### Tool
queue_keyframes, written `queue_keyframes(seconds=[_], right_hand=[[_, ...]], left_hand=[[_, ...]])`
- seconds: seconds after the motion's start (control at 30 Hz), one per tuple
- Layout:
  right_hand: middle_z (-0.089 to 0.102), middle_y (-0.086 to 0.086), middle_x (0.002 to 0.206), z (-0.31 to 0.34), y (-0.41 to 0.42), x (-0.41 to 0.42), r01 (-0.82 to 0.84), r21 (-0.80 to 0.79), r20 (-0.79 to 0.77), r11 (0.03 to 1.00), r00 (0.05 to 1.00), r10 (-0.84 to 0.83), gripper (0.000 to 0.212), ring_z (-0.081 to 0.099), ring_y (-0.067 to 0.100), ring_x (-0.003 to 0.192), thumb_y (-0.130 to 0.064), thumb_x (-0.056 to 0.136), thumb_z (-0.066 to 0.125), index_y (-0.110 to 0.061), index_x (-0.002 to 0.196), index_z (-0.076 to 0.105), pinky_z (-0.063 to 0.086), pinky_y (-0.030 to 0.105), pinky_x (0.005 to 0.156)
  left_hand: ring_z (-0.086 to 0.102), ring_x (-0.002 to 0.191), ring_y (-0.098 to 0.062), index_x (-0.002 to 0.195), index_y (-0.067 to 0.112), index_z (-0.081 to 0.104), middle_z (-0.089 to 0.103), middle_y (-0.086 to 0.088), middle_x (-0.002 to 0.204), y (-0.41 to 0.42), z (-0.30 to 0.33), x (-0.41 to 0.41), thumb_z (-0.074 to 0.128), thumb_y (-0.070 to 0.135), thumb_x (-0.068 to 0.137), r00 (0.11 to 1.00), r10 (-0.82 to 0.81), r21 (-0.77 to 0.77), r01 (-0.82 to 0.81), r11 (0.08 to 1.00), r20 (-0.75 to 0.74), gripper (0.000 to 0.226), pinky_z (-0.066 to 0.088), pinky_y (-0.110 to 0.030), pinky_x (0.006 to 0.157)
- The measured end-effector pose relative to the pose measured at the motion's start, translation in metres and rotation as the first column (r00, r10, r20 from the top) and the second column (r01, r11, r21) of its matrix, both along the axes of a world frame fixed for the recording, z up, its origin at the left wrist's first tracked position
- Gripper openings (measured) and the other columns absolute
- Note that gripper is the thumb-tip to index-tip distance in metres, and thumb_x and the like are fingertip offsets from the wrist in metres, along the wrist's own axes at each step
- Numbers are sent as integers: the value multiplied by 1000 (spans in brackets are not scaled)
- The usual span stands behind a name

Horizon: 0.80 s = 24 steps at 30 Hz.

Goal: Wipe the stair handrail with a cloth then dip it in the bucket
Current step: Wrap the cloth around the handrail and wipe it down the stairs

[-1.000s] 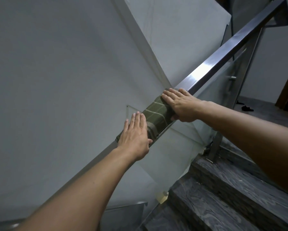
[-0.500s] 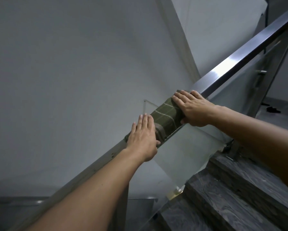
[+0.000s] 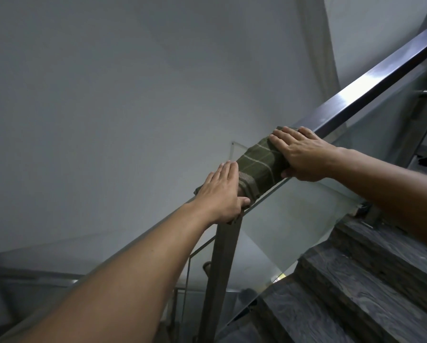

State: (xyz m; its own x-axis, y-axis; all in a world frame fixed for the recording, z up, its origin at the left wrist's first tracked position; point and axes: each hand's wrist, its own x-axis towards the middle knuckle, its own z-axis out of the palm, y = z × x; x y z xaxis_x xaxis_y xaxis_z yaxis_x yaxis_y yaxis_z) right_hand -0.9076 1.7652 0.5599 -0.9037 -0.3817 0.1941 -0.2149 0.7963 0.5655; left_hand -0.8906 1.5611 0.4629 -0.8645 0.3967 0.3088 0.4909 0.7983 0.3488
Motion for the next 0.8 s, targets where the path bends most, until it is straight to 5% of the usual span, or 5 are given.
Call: queue_keyframes(seconds=[0.27, 0.4, 0.8], right_hand=[[15, 19, 158, -28, -45, 23, -10, 131, -38, 991, 999, 15, 95, 9, 36, 147, -53, 82, 59, -6, 149, 10, 9, 49, 119], [20, 18, 157, -36, -61, 30, -118, 54, 73, 992, 991, 114, 94, 15, 34, 146, -49, 81, 63, -9, 149, 13, 13, 47, 120], [18, 8, 159, -102, -135, 59, -195, -84, 74, 977, 977, 201, 91, 9, 27, 148, -50, 81, 62, -19, 150, 13, 6, 46, 120]], left_hand=[[-11, 148, -34, 149, -2, -8, -11, -23, 159, -15, -27, 42, 59, 25, 90, 987, 148, -16, -149, 989, -61, 93, -6, -42, 118], [-5, 149, -32, 150, 0, -6, -5, -21, 161, -35, -44, 44, 54, 31, 94, 983, 181, 54, -179, 982, -33, 87, -1, -40, 119], [-1, 150, -28, 151, 6, -3, 1, -15, 162, -120, -112, 80, 57, 33, 92, 964, 263, 52, -261, 964, -46, 88, 0, -38, 120]])
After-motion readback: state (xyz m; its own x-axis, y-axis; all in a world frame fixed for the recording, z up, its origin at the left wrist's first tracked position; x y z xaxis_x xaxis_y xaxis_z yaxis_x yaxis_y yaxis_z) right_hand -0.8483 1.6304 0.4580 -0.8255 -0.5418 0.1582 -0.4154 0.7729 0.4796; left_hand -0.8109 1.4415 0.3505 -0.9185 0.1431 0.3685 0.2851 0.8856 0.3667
